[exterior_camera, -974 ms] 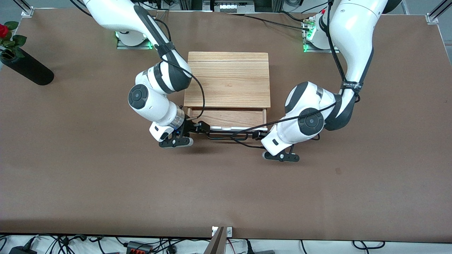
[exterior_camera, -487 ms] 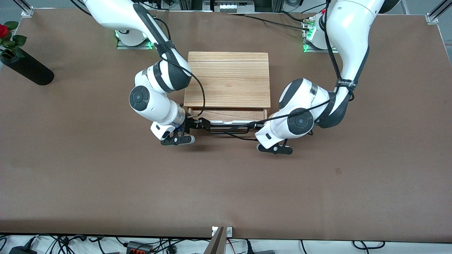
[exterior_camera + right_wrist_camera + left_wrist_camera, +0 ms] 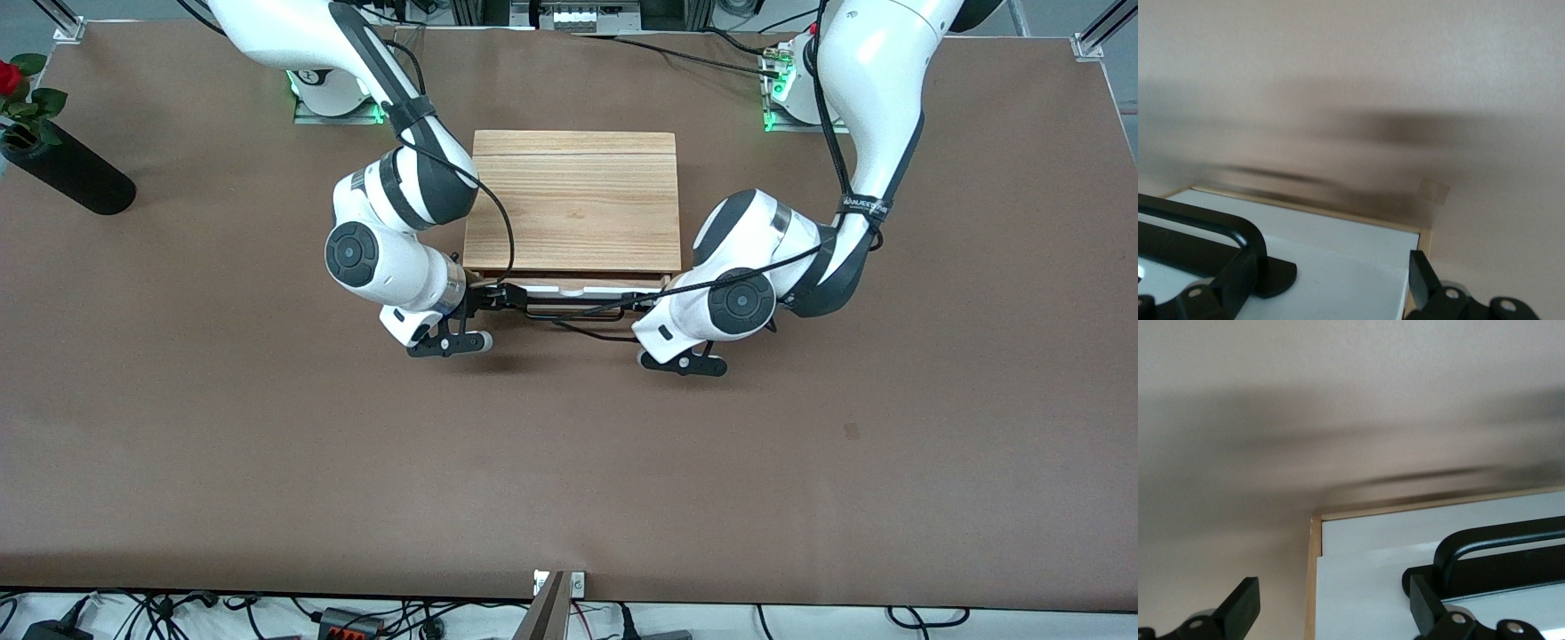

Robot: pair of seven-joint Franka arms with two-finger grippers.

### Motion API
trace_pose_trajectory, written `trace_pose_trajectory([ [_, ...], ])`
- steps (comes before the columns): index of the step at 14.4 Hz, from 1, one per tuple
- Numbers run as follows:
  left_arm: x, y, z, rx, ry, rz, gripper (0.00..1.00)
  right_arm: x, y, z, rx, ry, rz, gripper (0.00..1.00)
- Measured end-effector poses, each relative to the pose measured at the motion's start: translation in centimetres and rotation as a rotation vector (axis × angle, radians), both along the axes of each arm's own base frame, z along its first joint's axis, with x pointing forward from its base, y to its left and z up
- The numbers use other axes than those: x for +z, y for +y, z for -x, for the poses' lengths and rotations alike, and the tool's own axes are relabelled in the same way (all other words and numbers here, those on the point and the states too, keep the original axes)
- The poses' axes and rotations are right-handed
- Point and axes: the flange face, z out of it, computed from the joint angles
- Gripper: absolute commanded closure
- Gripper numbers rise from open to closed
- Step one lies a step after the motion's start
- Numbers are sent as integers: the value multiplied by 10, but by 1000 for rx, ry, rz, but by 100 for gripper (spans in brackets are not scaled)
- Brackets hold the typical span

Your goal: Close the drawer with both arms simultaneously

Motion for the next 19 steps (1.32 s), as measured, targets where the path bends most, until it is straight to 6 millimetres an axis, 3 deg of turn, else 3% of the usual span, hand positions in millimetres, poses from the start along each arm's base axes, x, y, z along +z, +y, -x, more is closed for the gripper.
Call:
trace_pose_trajectory([
  [8, -10, -13, 22, -26, 41, -6, 0, -7, -1, 13, 28, 101, 28, 0],
  [16, -9, -11, 22, -23, 45, -8, 0, -6, -1, 12, 26, 110, 29, 0],
  [19, -1, -4, 13, -5, 24, 1, 0, 10, -9, 1, 40, 97, 46, 0],
])
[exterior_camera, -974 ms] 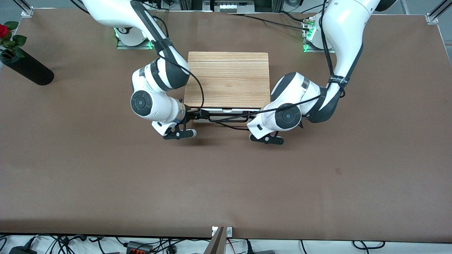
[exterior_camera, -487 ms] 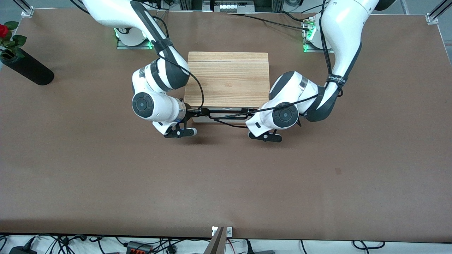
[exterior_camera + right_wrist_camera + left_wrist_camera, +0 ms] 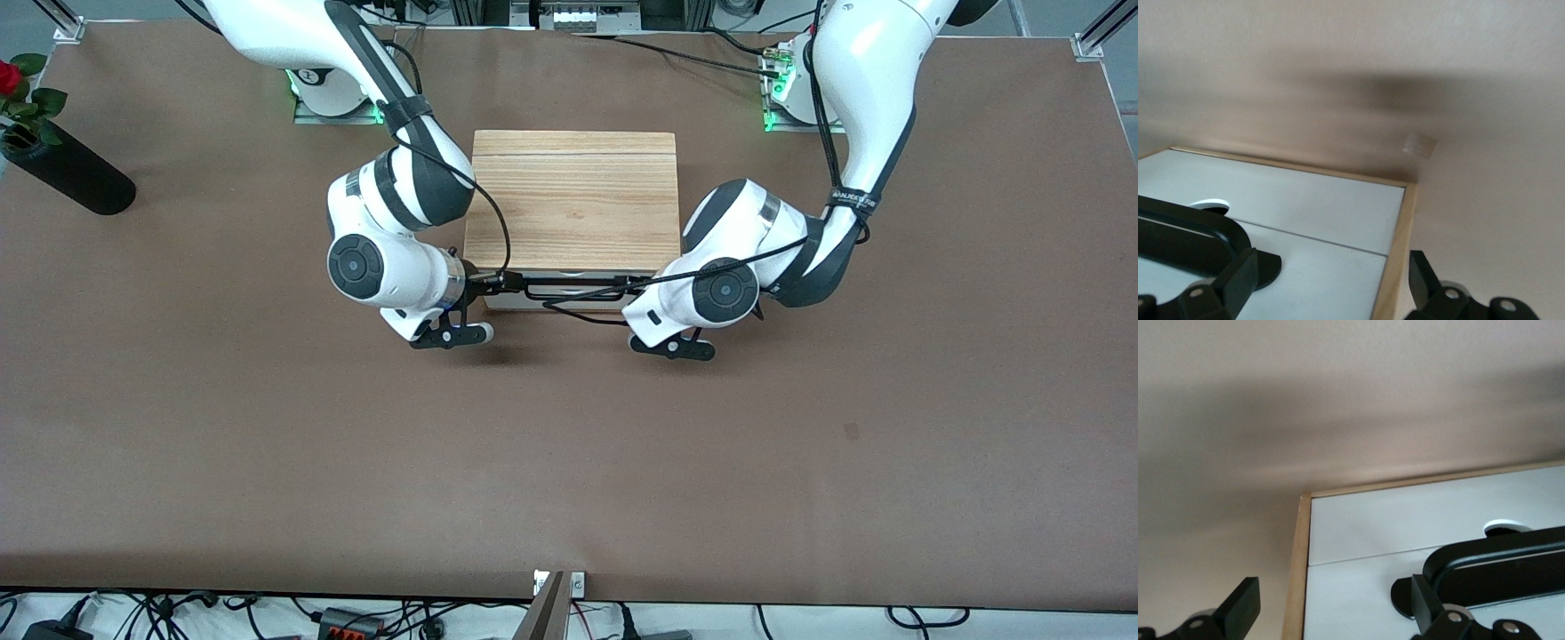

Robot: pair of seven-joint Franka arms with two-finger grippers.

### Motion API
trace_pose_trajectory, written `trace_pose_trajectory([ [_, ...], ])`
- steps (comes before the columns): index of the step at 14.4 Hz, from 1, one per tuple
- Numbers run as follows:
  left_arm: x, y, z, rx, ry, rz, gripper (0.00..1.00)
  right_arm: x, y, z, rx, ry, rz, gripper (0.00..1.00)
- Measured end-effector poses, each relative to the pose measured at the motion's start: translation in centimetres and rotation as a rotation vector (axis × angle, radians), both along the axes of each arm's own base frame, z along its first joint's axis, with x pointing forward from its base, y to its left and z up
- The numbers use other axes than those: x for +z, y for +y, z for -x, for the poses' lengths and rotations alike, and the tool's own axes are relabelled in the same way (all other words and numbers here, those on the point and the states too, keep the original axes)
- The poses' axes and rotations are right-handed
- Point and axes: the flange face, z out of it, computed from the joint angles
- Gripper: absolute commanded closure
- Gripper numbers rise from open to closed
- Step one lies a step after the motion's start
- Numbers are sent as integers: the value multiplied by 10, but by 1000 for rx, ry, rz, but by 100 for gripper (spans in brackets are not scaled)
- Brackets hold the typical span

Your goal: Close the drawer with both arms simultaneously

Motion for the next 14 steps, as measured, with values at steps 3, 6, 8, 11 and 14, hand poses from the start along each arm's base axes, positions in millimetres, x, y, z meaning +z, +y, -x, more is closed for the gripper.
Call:
trace_pose_trajectory([
  [3, 18, 20, -21, 43, -38, 18, 0, 45, -26, -29, 10, -54, 47, 0],
  [6, 43, 51, -46, 99, -84, 37, 0, 87, -66, -55, -4, -88, 105, 0],
  [8, 67, 77, -62, 142, -126, 50, 0, 113, -97, -67, -15, -98, 175, 0],
  [11, 111, 128, -78, 215, -183, 57, 0, 160, -151, -81, -59, -117, 266, 0],
  [14, 130, 167, -81, 260, -177, 41, 0, 202, -206, -80, -25, -113, 293, 0],
])
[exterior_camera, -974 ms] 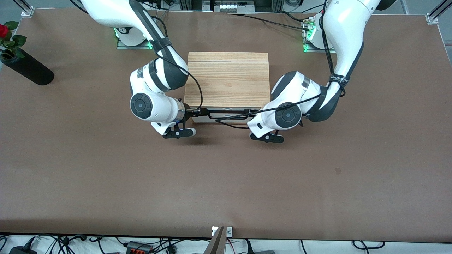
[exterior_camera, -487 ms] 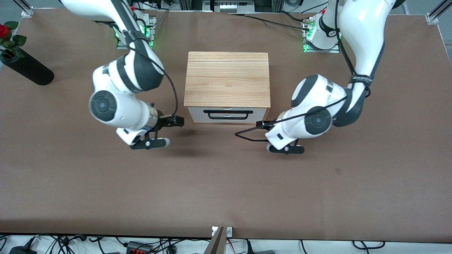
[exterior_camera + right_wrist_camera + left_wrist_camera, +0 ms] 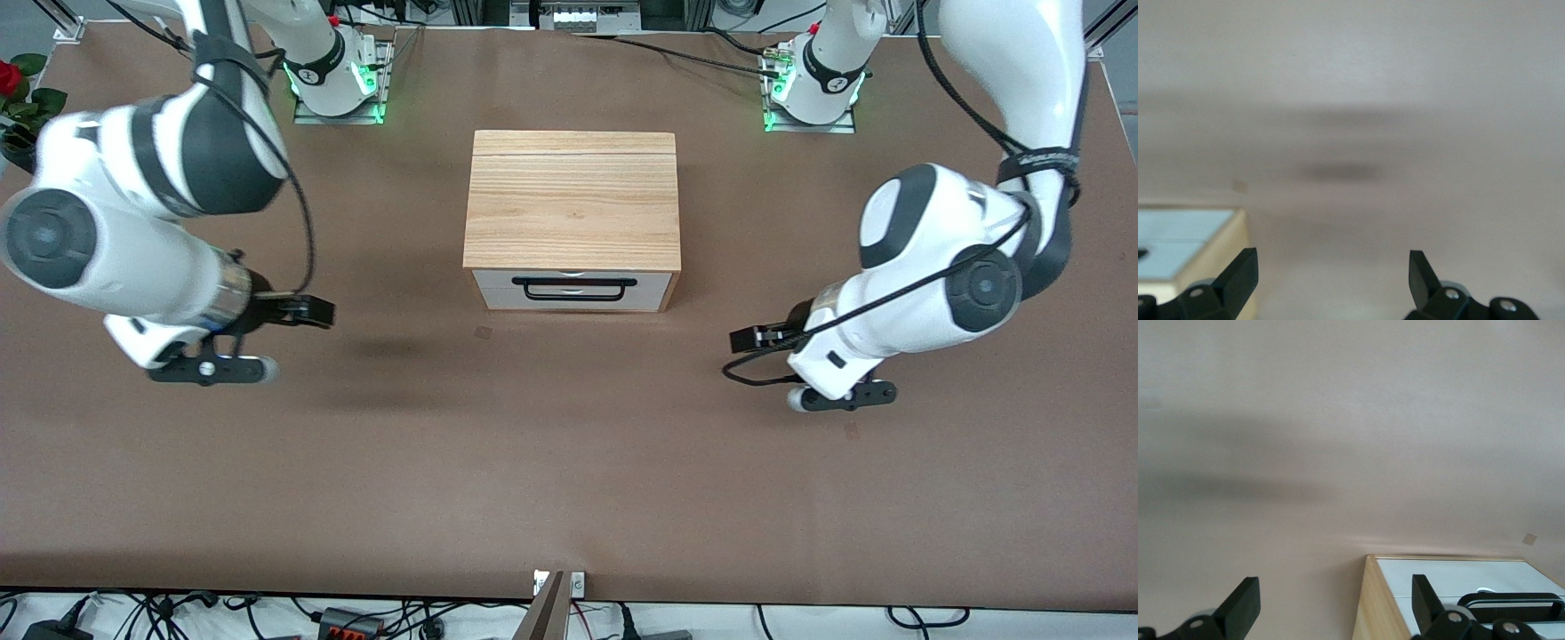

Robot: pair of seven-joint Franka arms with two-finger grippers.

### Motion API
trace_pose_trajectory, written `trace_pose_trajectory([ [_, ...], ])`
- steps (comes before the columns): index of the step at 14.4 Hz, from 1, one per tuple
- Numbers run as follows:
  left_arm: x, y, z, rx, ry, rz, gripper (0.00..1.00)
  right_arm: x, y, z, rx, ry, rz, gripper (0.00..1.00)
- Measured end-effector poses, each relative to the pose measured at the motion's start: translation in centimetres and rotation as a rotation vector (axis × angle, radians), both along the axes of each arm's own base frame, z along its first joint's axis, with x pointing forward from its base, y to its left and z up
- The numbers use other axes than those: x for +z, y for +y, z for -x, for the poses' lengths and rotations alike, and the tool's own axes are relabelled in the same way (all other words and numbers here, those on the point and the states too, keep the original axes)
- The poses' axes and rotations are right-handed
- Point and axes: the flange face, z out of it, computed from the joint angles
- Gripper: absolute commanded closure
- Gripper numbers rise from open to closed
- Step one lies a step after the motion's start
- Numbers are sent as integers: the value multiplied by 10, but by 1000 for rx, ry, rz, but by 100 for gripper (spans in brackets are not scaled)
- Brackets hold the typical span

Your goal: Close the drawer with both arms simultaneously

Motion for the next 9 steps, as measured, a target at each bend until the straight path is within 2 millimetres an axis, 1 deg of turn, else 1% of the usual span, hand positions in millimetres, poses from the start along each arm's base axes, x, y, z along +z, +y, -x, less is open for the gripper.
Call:
trace_pose_trajectory([
  [1, 5, 10, -1, 16, -1, -2, 0, 10, -17, 2, 23, 4, 3, 0],
  [3, 21, 32, 0, 63, 1, -16, 0, 28, -40, 5, 55, -8, 6, 0],
  [5, 47, 61, 5, 100, -1, -53, 0, 41, -57, 11, 50, -8, 10, 0],
  [7, 79, 84, 20, 121, 10, -92, 0, 44, -71, 21, 60, 13, 18, 0],
  [9, 113, 98, 36, 129, -10, -151, 0, 41, -81, 36, 76, 27, 16, 0],
])
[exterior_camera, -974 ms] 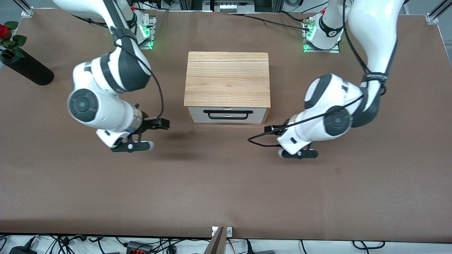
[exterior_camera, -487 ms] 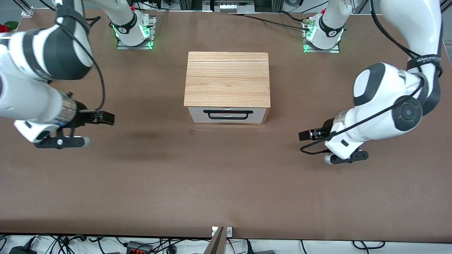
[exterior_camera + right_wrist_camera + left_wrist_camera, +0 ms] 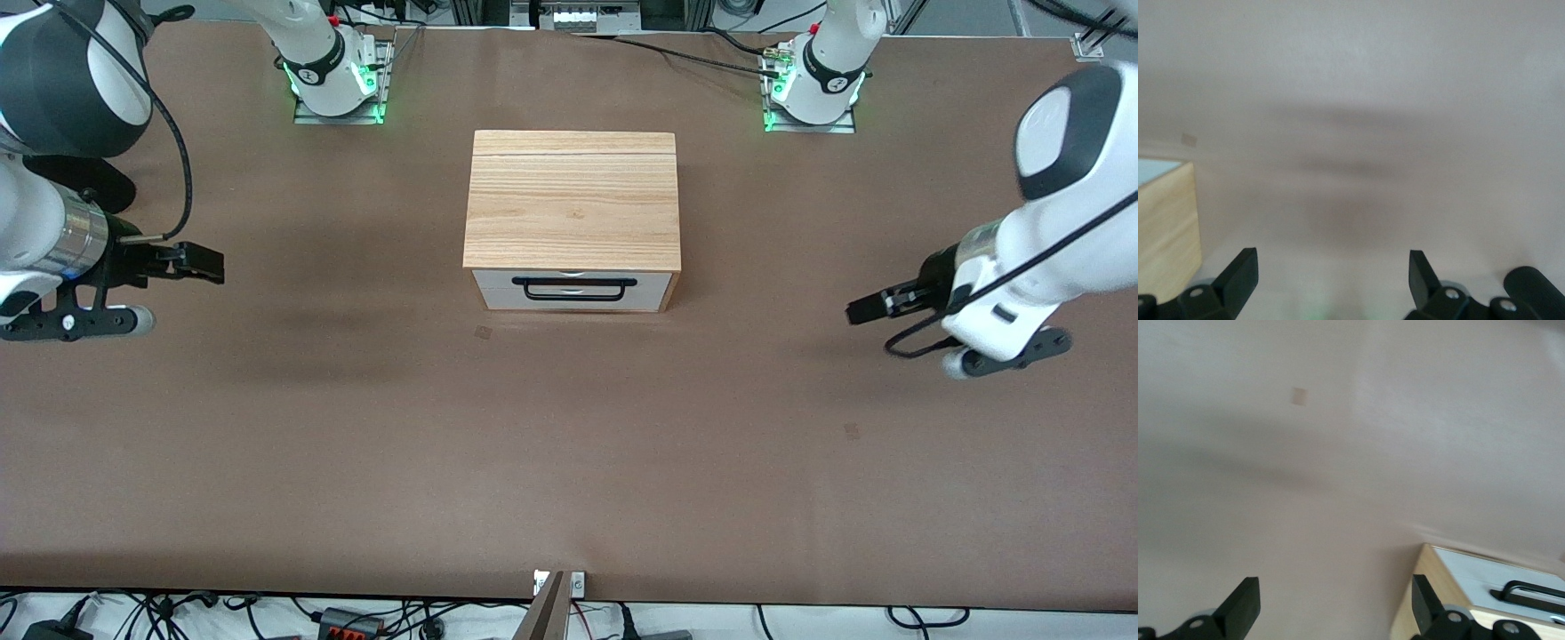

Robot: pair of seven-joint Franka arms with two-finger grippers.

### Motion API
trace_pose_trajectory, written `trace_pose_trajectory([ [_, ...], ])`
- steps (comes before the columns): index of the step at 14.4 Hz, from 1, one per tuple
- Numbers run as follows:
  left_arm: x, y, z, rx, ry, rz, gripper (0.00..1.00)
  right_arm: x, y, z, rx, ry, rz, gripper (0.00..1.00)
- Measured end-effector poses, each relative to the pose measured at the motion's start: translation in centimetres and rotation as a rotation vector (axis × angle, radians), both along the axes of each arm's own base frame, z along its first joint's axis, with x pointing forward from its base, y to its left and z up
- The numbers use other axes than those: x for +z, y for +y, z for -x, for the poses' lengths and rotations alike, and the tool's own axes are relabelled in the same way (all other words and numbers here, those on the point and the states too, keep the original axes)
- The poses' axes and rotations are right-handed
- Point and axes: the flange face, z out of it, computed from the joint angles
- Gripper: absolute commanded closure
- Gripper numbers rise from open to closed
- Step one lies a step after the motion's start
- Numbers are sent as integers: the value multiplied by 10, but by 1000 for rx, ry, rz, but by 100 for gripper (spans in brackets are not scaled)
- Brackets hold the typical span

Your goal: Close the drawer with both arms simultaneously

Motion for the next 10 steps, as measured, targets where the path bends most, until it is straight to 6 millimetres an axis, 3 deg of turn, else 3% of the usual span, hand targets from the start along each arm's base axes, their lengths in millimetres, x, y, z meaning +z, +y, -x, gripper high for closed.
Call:
trace_pose_trajectory([
  [2, 25, 12, 13, 13, -16, -29, 0, -6, -17, 12, -13, -51, -26, 0],
  [5, 30, 32, 18, 42, -8, -49, 0, -11, -54, 41, -66, -105, -43, 0],
  [8, 26, 29, 30, 34, 32, -66, 0, 20, -78, 70, -106, -126, -45, 0],
  [10, 31, 18, 43, 18, 25, -70, 0, 31, -80, 79, -109, -140, -46, 0],
])
